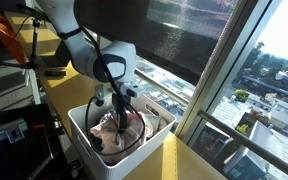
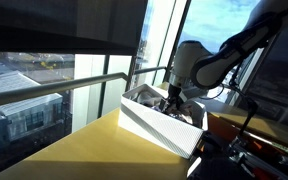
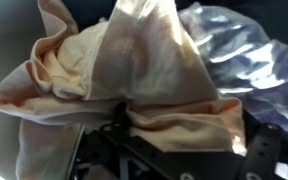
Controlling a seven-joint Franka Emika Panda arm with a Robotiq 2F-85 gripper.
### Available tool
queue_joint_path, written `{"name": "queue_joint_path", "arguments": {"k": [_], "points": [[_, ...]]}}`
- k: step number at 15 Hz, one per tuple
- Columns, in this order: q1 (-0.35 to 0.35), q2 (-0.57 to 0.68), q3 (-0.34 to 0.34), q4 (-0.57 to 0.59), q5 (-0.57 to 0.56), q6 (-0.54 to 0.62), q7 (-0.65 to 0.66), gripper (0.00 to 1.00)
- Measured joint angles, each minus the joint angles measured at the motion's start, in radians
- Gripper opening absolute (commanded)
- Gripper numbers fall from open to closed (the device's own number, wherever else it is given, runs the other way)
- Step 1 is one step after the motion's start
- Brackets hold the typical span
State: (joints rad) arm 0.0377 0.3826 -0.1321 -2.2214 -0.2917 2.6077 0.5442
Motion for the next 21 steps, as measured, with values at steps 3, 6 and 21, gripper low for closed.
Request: {"name": "queue_joint_path", "arguments": {"k": [3,6,21], "points": [[0.012,0.074,-0.015,0.028,0.03,0.003,-0.004,0.66],[0.012,0.101,0.035,0.052,0.176,-0.036,-0.076,0.43],[0.011,-0.309,0.095,0.191,0.24,-0.404,-0.202,0.02]]}}
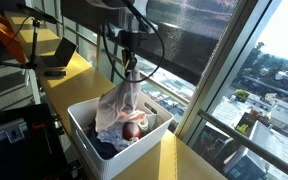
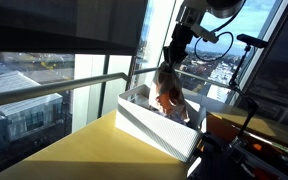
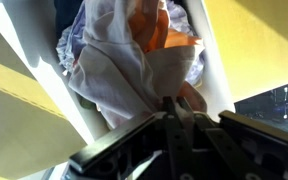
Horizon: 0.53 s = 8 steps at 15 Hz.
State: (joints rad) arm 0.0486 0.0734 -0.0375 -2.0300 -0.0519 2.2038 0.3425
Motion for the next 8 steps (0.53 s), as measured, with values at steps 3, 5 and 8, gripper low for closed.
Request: {"name": "queue_joint_path", "arguments": {"k": [3,5,8], "points": [[0.021,-0.078,0.044,0.081,-0.033,-0.052,-0.004,0.02],[0.05,-0.103,0.092,0.143,-0.046,-0.095,-0.004,0.02],[0.112,-0.099,0.178,0.228,-0.067,-0.167,0.008,0.02]]}}
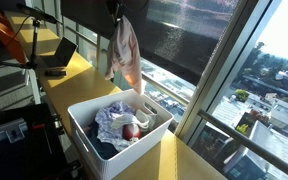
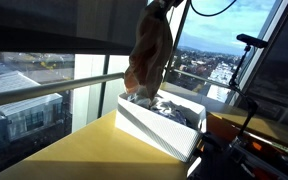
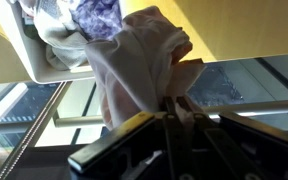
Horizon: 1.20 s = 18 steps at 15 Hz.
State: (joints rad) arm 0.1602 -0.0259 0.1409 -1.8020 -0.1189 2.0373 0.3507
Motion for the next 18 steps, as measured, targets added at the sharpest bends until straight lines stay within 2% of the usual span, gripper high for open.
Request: {"name": "queue_joint_path", "arguments": {"k": [4,7,9,10,11,14,18], "points": [[0.103,0.093,0.111,0.077,-0.053,-0.06,0.079,0.02],[0.166,0.211,0.133,0.12,-0.076,-0.061,0.113,0.02],[0.184,0.279,0.13,0.147,-0.077,-0.061,0.113,0.02],[0.189,0.306,0.128,0.157,-0.077,-0.061,0.113,0.32],[0.191,0.329,0.126,0.164,-0.077,-0.061,0.112,0.33],[0.191,0.369,0.111,0.172,-0.076,-0.074,0.109,0.53],[0.171,0.362,0.057,0.172,-0.075,-0.124,0.097,0.83]]}}
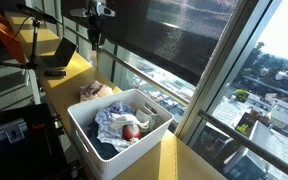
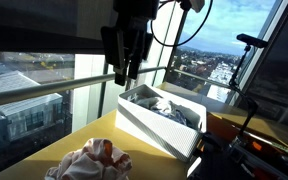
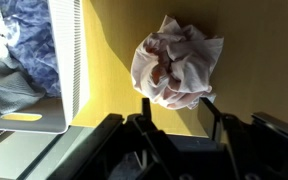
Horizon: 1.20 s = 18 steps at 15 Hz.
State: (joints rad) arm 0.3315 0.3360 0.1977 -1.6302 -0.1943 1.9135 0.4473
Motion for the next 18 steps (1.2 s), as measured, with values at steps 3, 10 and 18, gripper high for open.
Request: {"name": "queue_joint_path", "arguments": {"k": [3,10,18], "points": [[-0.06,-0.028,-0.061,-0.018,0.0,-0.01,-0.025,1.0],[-0.264,-0.059,-0.214,-0.197,-0.011,0.236,-0.151,1.0],[-0.31,0.092,-0.278,-0.35,-0.061,0.54,-0.169,1.0]]}}
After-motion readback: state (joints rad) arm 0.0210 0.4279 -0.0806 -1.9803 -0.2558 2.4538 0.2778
